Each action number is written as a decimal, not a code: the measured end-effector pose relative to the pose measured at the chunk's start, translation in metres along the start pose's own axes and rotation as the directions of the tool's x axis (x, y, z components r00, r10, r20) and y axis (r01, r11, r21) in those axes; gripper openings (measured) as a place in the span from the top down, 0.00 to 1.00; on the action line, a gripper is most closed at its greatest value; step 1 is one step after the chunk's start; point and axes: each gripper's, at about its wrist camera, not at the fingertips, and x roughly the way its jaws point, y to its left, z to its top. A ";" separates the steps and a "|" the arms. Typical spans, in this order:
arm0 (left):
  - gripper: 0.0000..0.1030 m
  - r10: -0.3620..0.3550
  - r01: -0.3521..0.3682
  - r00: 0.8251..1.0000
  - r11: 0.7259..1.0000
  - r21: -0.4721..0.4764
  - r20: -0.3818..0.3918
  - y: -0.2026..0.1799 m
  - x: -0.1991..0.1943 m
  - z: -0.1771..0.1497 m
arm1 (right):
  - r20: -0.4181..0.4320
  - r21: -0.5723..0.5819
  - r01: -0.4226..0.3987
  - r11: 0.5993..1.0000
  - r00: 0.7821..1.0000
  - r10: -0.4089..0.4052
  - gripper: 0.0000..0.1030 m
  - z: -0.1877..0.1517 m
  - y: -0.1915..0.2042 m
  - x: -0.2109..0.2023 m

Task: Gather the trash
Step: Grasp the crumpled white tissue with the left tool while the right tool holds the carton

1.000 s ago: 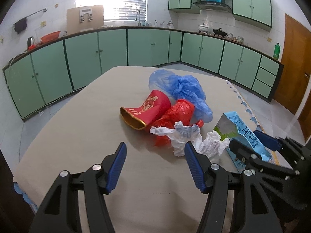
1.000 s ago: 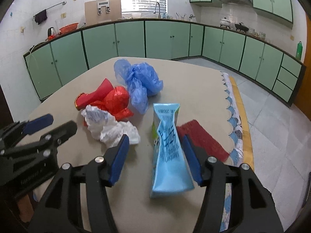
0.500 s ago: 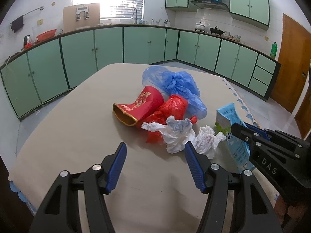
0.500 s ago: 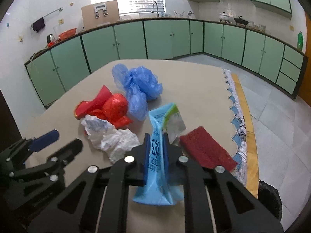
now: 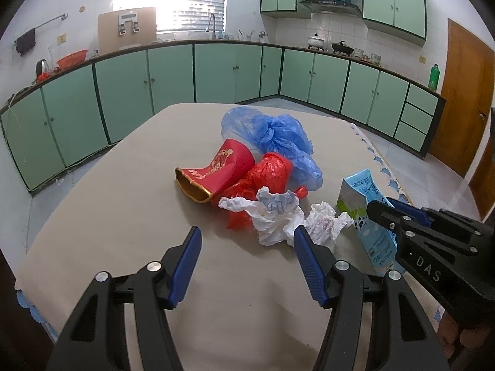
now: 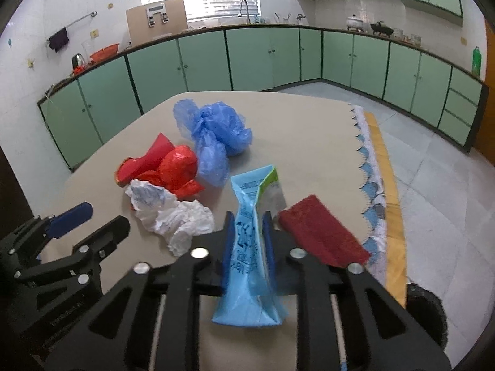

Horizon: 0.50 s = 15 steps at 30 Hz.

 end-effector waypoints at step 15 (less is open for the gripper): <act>0.41 -0.022 0.022 1.000 1.000 0.008 -0.010 -0.010 0.006 0.002 | -0.050 0.010 -0.009 1.000 0.999 0.009 0.77 -0.006 -0.014 0.009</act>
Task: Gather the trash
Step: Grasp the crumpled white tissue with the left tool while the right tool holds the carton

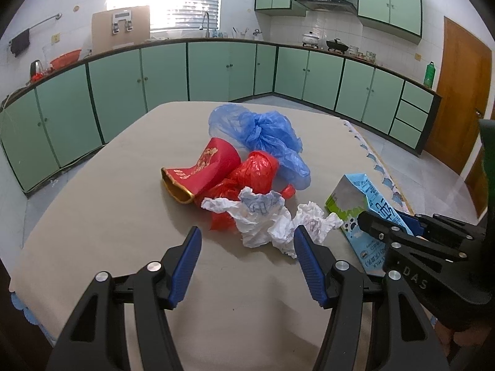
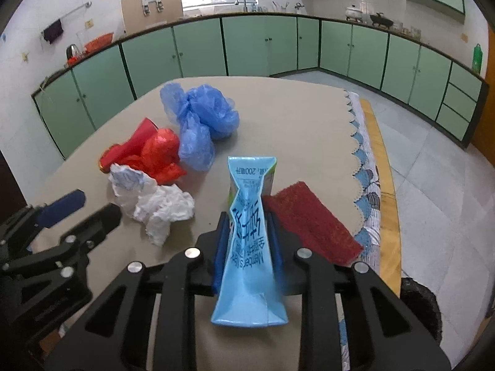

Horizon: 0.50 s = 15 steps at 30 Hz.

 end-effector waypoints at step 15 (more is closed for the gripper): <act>0.45 -0.028 0.029 0.999 1.000 0.010 -0.045 -0.019 0.027 0.007 | 0.045 0.029 -0.062 0.998 0.997 0.061 0.77 0.005 -0.006 -0.013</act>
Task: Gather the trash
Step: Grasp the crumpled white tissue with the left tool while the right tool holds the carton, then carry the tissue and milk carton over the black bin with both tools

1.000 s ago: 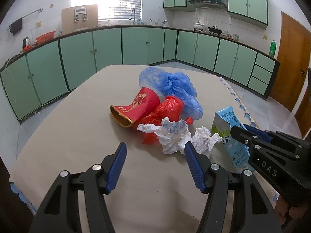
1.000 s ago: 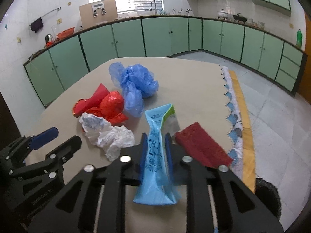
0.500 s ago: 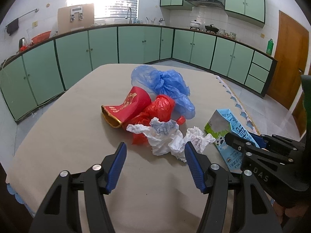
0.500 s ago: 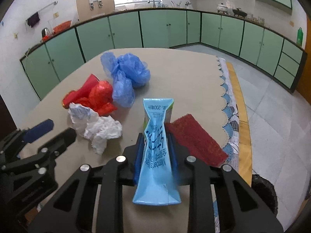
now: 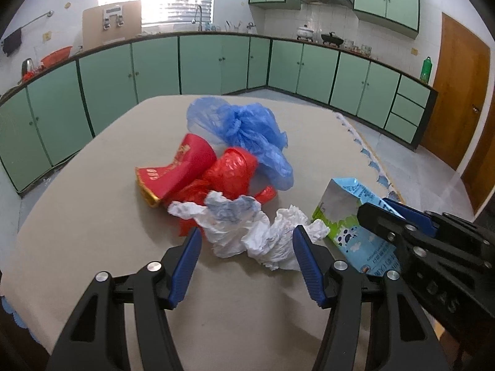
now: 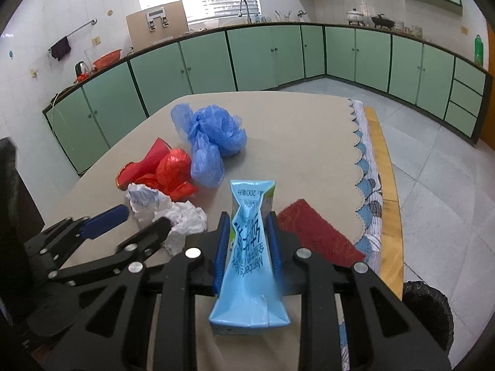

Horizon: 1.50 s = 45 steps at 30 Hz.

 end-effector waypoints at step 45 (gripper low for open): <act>1.00 0.033 -0.029 0.993 0.999 -0.033 0.116 0.047 -0.076 0.000 | 0.032 -0.072 -0.068 0.995 0.997 0.070 0.86 0.025 0.036 -0.042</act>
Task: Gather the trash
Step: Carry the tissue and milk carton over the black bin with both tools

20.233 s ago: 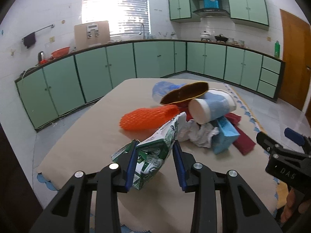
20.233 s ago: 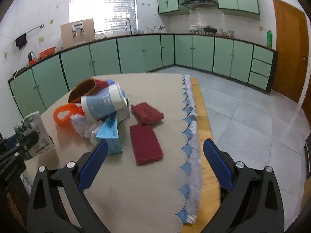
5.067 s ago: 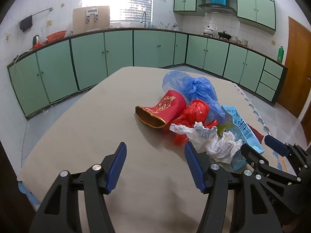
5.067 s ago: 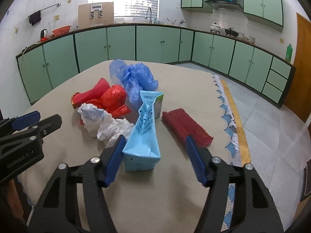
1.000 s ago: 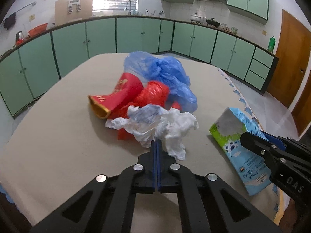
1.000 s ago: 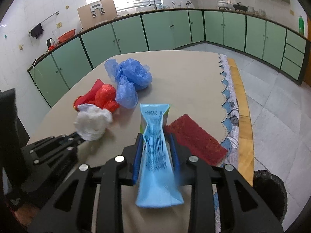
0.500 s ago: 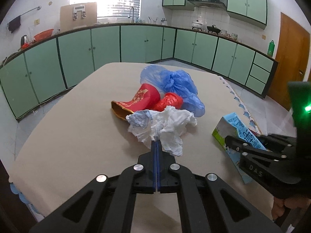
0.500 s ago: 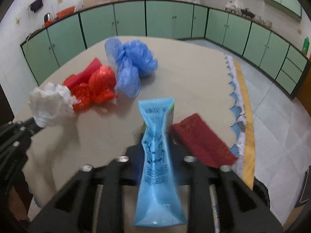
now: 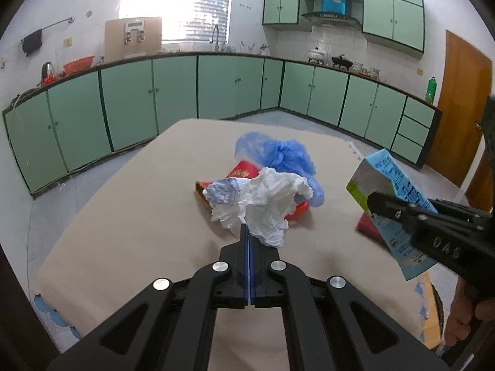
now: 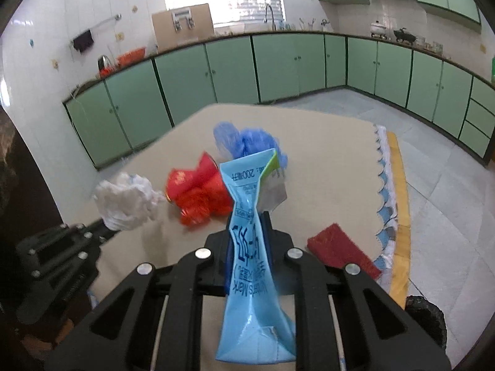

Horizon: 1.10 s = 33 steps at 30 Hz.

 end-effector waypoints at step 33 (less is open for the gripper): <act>1.00 -0.489 0.519 0.855 0.803 0.293 -0.173 -0.270 -0.025 -0.042 | -0.047 0.328 0.456 0.827 0.883 -0.468 0.86 -0.140 -0.194 -0.185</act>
